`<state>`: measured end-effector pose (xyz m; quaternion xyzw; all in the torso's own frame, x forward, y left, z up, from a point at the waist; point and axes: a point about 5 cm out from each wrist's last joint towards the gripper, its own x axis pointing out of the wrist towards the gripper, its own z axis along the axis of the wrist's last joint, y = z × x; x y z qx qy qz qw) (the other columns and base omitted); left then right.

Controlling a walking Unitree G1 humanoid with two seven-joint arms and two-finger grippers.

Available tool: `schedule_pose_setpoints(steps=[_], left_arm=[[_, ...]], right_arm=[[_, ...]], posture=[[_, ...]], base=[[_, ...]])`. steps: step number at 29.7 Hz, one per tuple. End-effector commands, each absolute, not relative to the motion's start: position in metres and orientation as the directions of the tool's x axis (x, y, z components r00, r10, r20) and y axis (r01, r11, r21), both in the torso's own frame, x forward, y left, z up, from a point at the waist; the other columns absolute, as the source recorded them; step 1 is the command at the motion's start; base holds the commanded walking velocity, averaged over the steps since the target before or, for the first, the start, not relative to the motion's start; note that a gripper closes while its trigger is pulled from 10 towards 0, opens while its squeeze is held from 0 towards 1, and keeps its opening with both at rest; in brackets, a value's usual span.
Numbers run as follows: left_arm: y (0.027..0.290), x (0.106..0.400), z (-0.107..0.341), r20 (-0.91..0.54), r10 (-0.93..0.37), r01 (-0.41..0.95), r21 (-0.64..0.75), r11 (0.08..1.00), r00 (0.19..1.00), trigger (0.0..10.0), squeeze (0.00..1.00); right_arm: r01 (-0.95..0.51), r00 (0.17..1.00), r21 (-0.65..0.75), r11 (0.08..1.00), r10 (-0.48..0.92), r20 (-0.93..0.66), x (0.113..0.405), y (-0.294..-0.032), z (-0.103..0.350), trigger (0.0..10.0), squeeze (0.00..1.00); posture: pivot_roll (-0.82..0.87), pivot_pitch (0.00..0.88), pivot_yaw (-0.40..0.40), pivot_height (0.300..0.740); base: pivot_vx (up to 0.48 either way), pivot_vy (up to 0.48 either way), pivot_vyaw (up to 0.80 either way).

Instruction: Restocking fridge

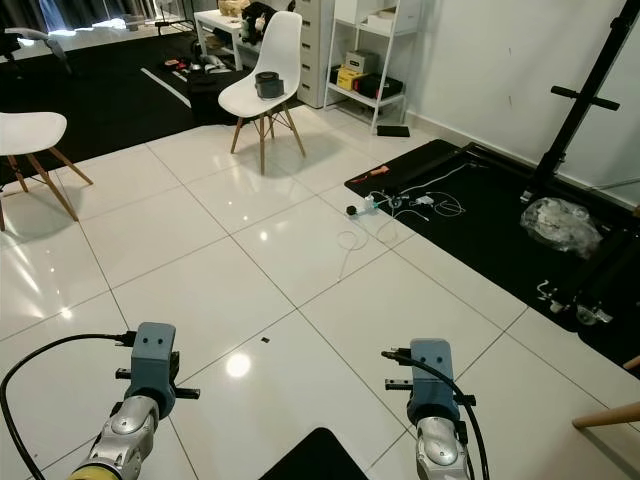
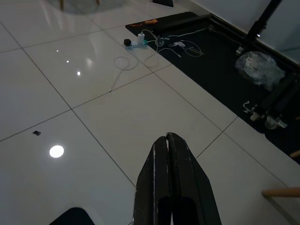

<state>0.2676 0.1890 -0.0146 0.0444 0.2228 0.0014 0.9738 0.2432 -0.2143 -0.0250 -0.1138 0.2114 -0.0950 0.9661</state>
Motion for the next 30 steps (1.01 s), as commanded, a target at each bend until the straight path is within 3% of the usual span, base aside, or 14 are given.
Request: schedule_pose_setpoints(steps=[1,14,15,24,25,30], left_arm=[[0.199,0.260,-0.021,-0.474,0.050,0.005,0.114,0.993,0.879,10.0,0.00],[0.199,0.262,-0.020,-0.467,0.049,0.006,0.115,0.993,0.883,10.0,0.00],[0.196,0.274,-0.008,-0.410,0.038,0.006,0.107,0.994,0.911,10.0,0.00],[0.196,0.274,-0.008,-0.410,0.038,0.006,0.107,0.994,0.911,10.0,0.00],[0.191,0.291,0.011,-0.327,0.022,0.007,0.088,0.996,0.945,10.0,0.00],[0.191,0.291,0.011,-0.327,0.022,0.007,0.088,0.996,0.945,10.0,0.00]], right_arm=[[0.127,0.871,-0.279,0.952,-0.241,-0.427,0.234,-0.218,-0.033,10.0,0.00],[0.130,0.872,-0.279,0.951,-0.244,-0.424,0.235,-0.219,-0.032,10.0,0.00],[0.148,0.898,-0.252,0.956,-0.236,-0.370,0.248,-0.216,-0.021,10.0,0.00],[0.148,0.898,-0.252,0.956,-0.236,-0.370,0.248,-0.216,-0.021,10.0,0.00],[0.168,0.933,-0.207,0.964,-0.223,-0.281,0.268,-0.211,-0.002,10.0,0.00],[0.168,0.933,-0.207,0.964,-0.223,-0.281,0.268,-0.211,-0.002,10.0,0.00]], posture=[[0.01,0.013,-0.001,0.740],[0.01,0.009,-0.001,0.740],[0.01,0.007,-0.001,0.740],[0.01,0.007,-0.001,0.740],[0.01,0.002,0.001,0.740],[0.01,0.002,0.001,0.740]], base=[[0.000,0.000,0.00],[0.000,0.000,0.00],[0.000,0.000,0.00],[0.000,0.000,0.00],[0.000,0.000,0.00],[0.000,0.000,0.00]])
